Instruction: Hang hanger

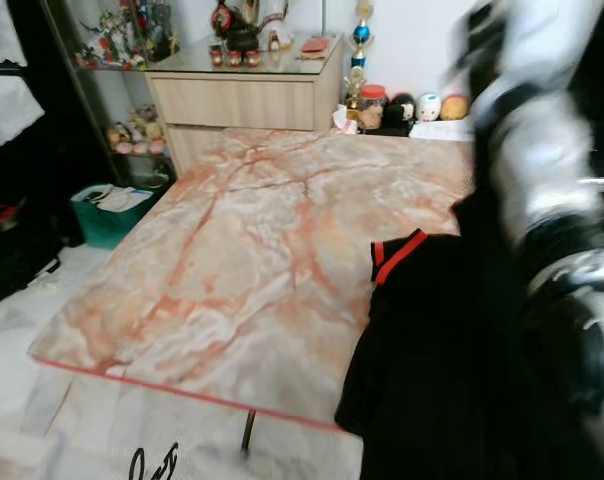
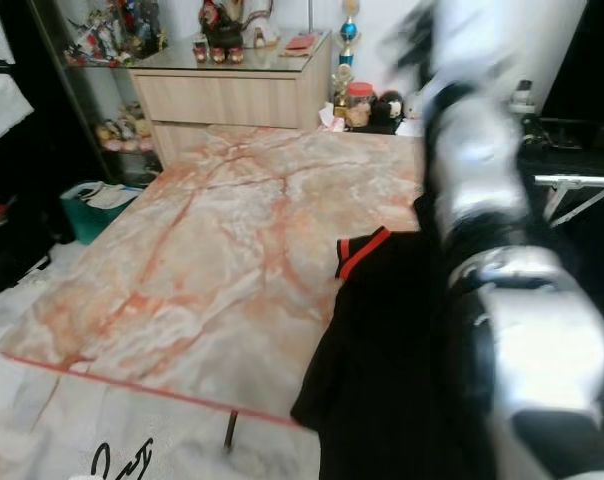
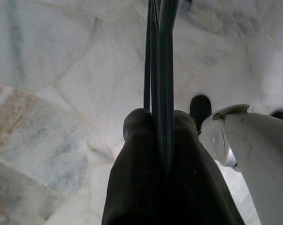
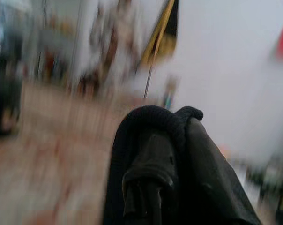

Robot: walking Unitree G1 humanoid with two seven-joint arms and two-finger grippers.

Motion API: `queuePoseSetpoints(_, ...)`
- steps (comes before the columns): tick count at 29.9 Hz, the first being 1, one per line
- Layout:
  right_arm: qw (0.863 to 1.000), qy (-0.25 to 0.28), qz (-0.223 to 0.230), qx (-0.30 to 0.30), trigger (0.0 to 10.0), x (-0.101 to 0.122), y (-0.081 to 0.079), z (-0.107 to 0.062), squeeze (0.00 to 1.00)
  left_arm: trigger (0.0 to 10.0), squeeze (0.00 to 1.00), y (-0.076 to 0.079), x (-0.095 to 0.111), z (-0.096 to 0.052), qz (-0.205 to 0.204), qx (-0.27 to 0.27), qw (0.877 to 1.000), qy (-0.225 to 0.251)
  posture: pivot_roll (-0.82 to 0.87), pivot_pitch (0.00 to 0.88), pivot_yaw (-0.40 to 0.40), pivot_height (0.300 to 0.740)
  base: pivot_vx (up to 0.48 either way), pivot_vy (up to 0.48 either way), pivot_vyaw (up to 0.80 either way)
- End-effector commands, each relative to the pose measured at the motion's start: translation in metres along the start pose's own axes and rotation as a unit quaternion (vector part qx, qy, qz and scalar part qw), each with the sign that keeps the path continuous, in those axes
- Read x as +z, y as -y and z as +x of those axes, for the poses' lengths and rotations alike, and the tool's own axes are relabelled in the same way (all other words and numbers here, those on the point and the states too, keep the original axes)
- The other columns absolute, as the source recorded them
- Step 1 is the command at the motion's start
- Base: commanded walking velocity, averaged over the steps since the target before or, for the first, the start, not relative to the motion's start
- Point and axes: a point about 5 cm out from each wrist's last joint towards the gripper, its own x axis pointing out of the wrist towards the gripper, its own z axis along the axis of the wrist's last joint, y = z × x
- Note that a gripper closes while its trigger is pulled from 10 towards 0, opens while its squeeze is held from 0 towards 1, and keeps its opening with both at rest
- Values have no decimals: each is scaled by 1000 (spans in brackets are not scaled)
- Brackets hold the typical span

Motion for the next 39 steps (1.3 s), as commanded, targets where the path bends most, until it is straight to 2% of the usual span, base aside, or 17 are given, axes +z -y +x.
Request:
queuePoseSetpoints(1,998,-57,34,-8,10000,-41,0,-15,0,10000,0,-4,-11,-2,-3,3,1000,-19,-26,0,85,740,0,0,0)
queuePoseSetpoints(4,996,-75,54,-6,10000,-71,-4,-33,0,10000,0,-5,-12,-2,3,4,1000,-21,-25,0,85,740,0,0,0)
queuePoseSetpoints(5,995,-80,62,-7,10000,-85,-7,-45,0,10000,0,-6,-13,-3,7,7,1000,-22,-31,0,87,740,0,0,0)
queuePoseSetpoints(8,993,-80,80,-25,10000,-99,-11,-69,0,10000,0,-8,-14,-3,8,10,1000,-21,-56,0,102,740,0,0,0)
queuePoseSetpoints(9,992,-78,91,-40,10000,-100,-16,-83,478,10000,0,-9,-14,-3,17,11,1000,-24,-71,0,112,740,0,0,0)
queuePoseSetpoints(10,992,-76,91,-43,10000,-99,-19,-89,976,10000,0,-10,-14,-4,24,10,999,-25,-72,0,113,740,0,0,0)
queuePoseSetpoints(11,992,-70,90,-46,10000,-96,-22,-94,1000,10000,0,-10,-14,-4,29,10,999,-26,-74,0,115,740,0,0,0)
queuePoseSetpoints(17,993,2,88,-81,10000,-64,-24,-106,1000,10000,0,-12,-15,-4,27,15,999,-23,-67,0,105,740,0,0,0)
queuePoseSetpoints(19,991,9,92,-94,10000,-56,-25,-112,1000,10000,0,-12,-15,-4,26,14,999,-22,-62,0,102,740,0,0,0)
queuePoseSetpoints(22,992,-4,76,-102,10000,-53,-28,-125,1000,10000,0,-11,-16,-4,24,13,999,-23,-54,0,99,740,0,0,0)
queuePoseSetpoints(26,989,-20,85,-117,10000,-55,-30,-135,1000,10000,0,-11,-16,-4,24,13,999,-24,-62,0,99,740,0,0,0)
queuePoseSetpoints(28,985,-60,82,-136,10000,-70,-29,-150,1000,10000,0,-11,-17,-4,21,11,999,-25,-65,0,97,740,0,0,0)
queuePoseSetpoints(30,984,-71,80,-141,10000,-75,-28,-156,1000,10000,0,-11,-17,-4,19,10,999,-25,-65,0,97,740,0,0,0)
queuePoseSetpoints(31,983,-83,76,-146,10000,-80,-27,-161,965,10000,0,-10,-18,-4,19,10,999,-25,-69,0,98,740,0,0,0)
queuePoseSetpoints(32,978,-97,85,-161,10000,-86,-24,-166,0,10000,0,-10,-18,-4,24,9,999,-27,-67,0,97,740,0,0,0)
queuePoseSetpoints(35,960,-139,104,-220,10000,-99,-12,-179,0,10000,0,-10,-17,-4,31,4,999,-25,-58,0,93,740,0,0,0)
queuePoseSetpoints(39,957,-147,106,-225,10000,-101,-11,-179,0,10000,0,-9,-16,-4,37,2,999,-22,-58,0,93,740,0,0,-563)
